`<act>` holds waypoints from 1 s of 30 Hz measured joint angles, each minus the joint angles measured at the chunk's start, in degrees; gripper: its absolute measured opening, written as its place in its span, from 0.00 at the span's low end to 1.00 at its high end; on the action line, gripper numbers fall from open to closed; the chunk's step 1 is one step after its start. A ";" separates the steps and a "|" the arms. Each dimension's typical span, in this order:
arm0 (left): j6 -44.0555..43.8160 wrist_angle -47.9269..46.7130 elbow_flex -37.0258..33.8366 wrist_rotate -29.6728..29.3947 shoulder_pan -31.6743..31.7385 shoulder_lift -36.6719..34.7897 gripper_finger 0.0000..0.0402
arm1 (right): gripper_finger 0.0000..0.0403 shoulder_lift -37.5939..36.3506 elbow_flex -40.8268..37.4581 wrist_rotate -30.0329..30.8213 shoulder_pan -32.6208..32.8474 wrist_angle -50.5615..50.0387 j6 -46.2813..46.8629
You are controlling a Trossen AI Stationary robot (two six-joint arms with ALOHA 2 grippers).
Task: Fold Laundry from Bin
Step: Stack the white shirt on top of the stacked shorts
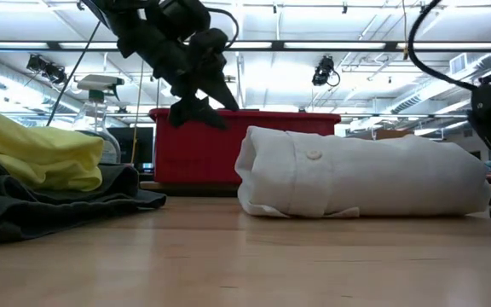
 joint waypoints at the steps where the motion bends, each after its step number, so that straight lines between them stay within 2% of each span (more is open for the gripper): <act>1: -0.47 0.12 0.00 -0.09 0.00 0.00 0.58 | 0.13 0.04 0.65 0.41 0.00 -0.53 -0.84; 15: -0.99 7.63 0.00 -1.96 0.00 0.00 0.58 | 0.13 -0.06 11.70 2.69 -2.53 -16.41 -16.15; 30: 1.84 3.57 -0.02 -3.32 -1.58 0.00 0.58 | 0.13 -0.16 12.87 8.80 -3.93 -17.75 -30.30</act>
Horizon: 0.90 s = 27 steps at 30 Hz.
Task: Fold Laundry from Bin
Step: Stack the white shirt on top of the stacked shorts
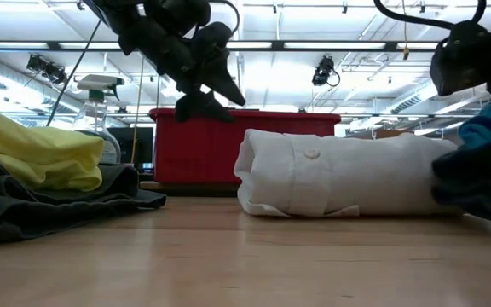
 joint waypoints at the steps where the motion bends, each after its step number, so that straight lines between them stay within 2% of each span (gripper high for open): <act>1: 0.00 0.00 0.00 0.02 -0.16 0.00 0.58 | 0.13 0.00 0.02 0.01 0.00 -0.23 -0.89; 8: -0.02 0.08 0.00 -0.17 -0.26 0.00 0.58 | 0.13 0.00 0.04 0.53 0.00 -3.14 -9.09; 13: -0.03 0.42 0.00 -2.53 -0.28 0.00 0.58 | 0.13 -0.03 -0.03 0.94 0.00 -4.70 -13.59; 27: -0.02 1.26 0.00 -4.06 -0.20 0.00 0.58 | 0.13 -0.07 -1.86 -0.60 0.00 -4.77 -14.64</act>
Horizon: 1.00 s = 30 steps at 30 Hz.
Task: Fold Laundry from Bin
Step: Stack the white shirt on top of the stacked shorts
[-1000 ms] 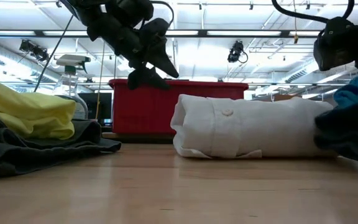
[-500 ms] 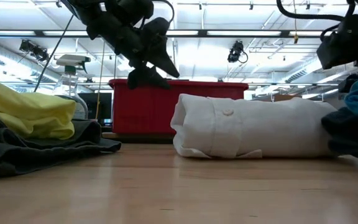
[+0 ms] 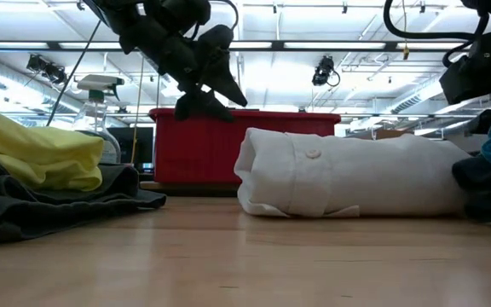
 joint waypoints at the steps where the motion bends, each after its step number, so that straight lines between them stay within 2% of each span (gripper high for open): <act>1: 0.00 0.09 0.00 -0.31 0.05 0.00 0.58 | 0.13 0.00 0.00 -0.02 0.00 0.00 0.04; 7: -0.26 0.08 0.00 -3.66 0.08 0.00 0.58 | 0.13 0.00 0.00 -1.13 0.00 0.07 1.43; 12: -3.87 0.08 0.00 -2.29 0.36 0.00 0.58 | 0.13 0.00 -0.02 -1.15 0.00 0.07 1.68; 22: -1.00 0.05 0.00 -0.58 0.75 0.00 0.51 | 0.13 0.00 -0.02 -1.13 0.00 0.18 6.84; 24: -1.28 0.43 -0.01 2.22 1.13 0.00 0.49 | 0.13 0.00 -0.02 -1.18 0.00 0.20 7.82; 27: -2.85 4.28 -0.07 10.95 2.76 0.00 0.45 | 0.13 0.00 -0.02 -2.70 -0.03 0.30 10.52; 30: -3.18 6.97 -0.04 13.87 3.74 -0.02 0.40 | 0.13 0.00 -0.02 -4.07 0.00 0.49 13.13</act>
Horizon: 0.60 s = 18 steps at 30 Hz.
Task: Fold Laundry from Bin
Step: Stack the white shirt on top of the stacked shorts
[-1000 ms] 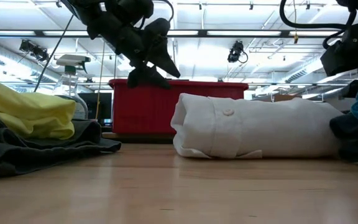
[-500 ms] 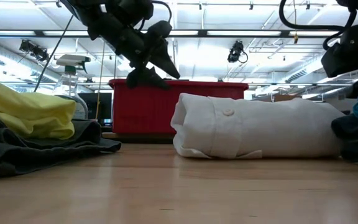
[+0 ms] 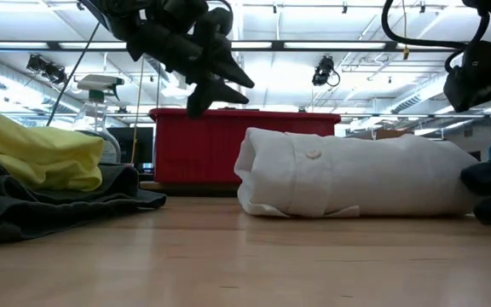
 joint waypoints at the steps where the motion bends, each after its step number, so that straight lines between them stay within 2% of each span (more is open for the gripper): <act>1: 0.13 0.16 0.00 0.16 0.19 -0.07 0.38 | 0.13 0.00 0.00 -0.39 0.00 0.28 0.61; 6: 3.10 -0.50 0.00 0.18 0.62 -0.39 0.33 | 0.13 0.00 0.00 -2.01 0.00 2.98 3.64; 12: 6.11 -3.60 0.00 1.51 0.62 -0.39 0.31 | 0.13 0.00 0.00 -2.06 0.00 8.59 5.15; 18: 3.55 -0.44 0.00 3.12 0.39 -1.10 0.25 | 0.13 0.00 0.00 -2.38 0.00 13.28 5.06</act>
